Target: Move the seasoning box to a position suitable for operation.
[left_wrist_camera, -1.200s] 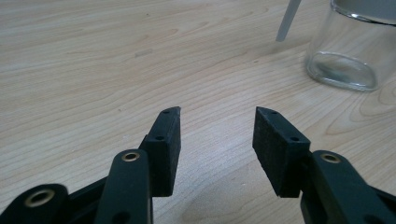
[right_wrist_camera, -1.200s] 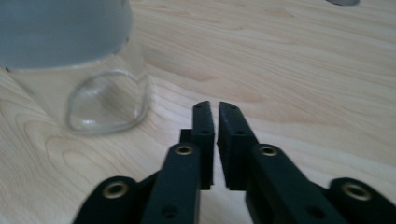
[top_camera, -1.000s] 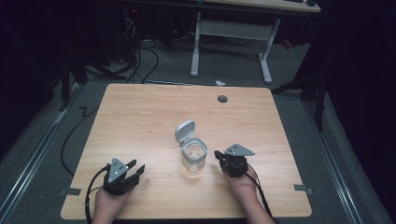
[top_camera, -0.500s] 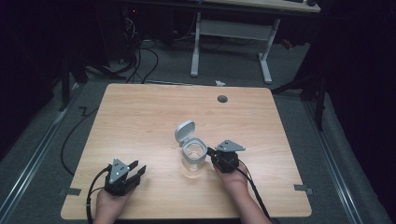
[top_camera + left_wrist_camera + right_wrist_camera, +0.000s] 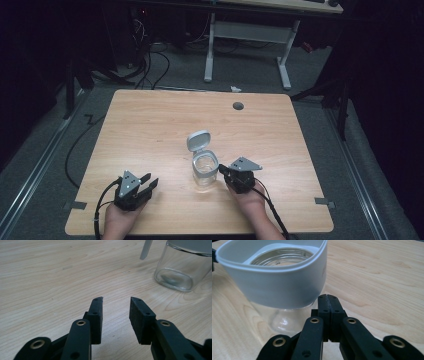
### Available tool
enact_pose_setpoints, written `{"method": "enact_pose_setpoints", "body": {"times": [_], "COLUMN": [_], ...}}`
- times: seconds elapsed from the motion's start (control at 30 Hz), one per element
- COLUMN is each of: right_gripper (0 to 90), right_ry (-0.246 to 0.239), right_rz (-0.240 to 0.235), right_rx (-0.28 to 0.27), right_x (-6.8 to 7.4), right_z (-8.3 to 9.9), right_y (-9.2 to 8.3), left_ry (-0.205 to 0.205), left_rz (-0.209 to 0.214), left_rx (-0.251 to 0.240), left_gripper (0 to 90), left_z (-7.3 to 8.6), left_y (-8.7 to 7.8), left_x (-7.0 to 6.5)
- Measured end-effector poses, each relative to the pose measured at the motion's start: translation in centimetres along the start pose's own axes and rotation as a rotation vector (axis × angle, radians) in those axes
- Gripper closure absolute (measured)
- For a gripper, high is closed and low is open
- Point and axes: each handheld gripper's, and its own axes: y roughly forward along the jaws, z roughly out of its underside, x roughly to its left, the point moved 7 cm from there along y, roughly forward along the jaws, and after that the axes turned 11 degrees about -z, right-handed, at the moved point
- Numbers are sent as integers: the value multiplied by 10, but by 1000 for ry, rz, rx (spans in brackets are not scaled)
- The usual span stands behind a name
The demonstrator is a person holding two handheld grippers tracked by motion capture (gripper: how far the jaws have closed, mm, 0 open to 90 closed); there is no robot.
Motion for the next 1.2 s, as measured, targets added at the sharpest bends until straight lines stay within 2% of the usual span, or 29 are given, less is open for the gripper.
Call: {"method": "enact_pose_setpoints", "body": {"times": [0.27, 0.73, 1.0, 1.13, 1.2], "right_gripper": [900, 899, 890, 879, 876], "right_ry": [-6, -25, -20, 26, 42], "right_rz": [-10, -37, -30, -13, 2], "right_rx": [-10, -1, -1, 11, 15], "right_x": [13, 30, 27, 18, 14], "right_z": [4, 10, 11, 13, 14], "right_y": [-3, -5, -8, -10, -11], "left_ry": [4, 10, 16, 30, 34], "left_rz": [17, 29, 37, 60, 82], "left_rx": [10, 18, 13, 6, 14], "left_gripper": [638, 638, 639, 654, 670], "left_z": [4, 7, 8, 11, 14], "left_y": [0, 0, -1, -3, -5], "left_x": [-7, -12, -17, -26, -35]}}
